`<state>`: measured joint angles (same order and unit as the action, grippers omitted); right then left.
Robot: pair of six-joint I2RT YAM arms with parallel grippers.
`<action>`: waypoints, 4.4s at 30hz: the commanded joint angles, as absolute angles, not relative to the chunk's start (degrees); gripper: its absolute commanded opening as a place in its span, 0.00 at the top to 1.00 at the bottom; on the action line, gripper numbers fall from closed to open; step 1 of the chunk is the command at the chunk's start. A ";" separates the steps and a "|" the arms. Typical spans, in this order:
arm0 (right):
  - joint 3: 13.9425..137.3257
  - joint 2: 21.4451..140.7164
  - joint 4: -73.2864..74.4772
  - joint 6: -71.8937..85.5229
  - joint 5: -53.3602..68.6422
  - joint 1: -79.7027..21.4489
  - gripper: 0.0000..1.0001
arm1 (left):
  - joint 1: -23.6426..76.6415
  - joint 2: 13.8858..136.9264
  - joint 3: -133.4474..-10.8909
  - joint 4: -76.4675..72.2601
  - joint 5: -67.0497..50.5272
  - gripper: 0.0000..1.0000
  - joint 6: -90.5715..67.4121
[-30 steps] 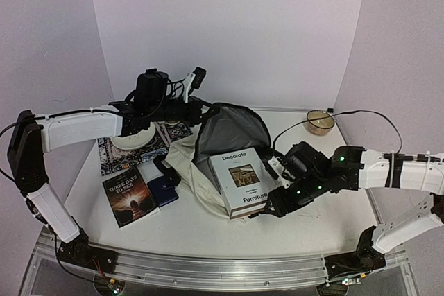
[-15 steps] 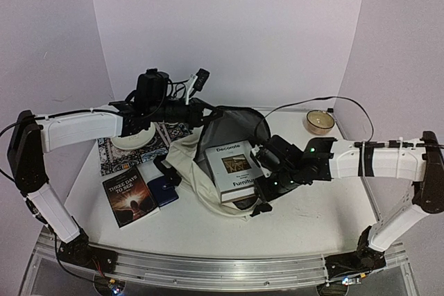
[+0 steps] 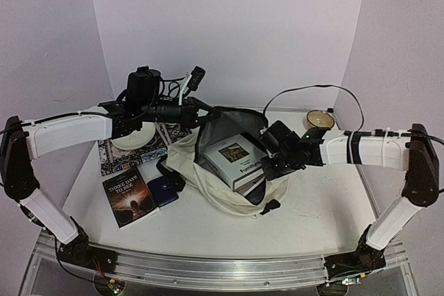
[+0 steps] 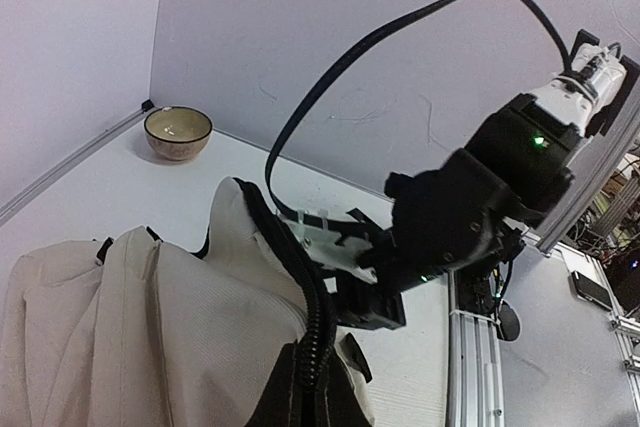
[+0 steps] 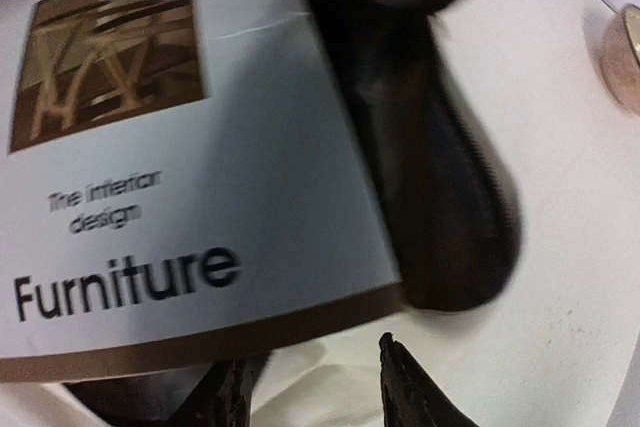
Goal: Pack the student bag
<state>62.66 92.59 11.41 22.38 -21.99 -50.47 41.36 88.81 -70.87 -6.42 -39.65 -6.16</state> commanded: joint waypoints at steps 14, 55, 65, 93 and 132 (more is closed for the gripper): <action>55.71 84.14 1.88 22.69 -8.89 -47.46 0.52 | 41.84 86.93 -70.05 -11.89 -36.48 1.00 -8.74; 43.76 67.13 -1.48 21.09 -16.36 -49.75 0.16 | 36.45 86.78 -65.48 9.54 1.27 0.00 -25.21; 43.77 65.70 -1.14 19.45 -16.29 -49.75 0.13 | 33.04 81.27 -58.58 20.78 13.08 0.16 -36.86; 36.98 56.73 -2.73 16.09 -18.76 -49.76 0.10 | 28.35 104.29 -61.70 44.25 16.25 0.38 -47.18; 51.90 70.37 -10.08 14.68 -6.85 -56.75 0.11 | 28.39 61.14 -71.11 50.27 17.28 1.00 -47.71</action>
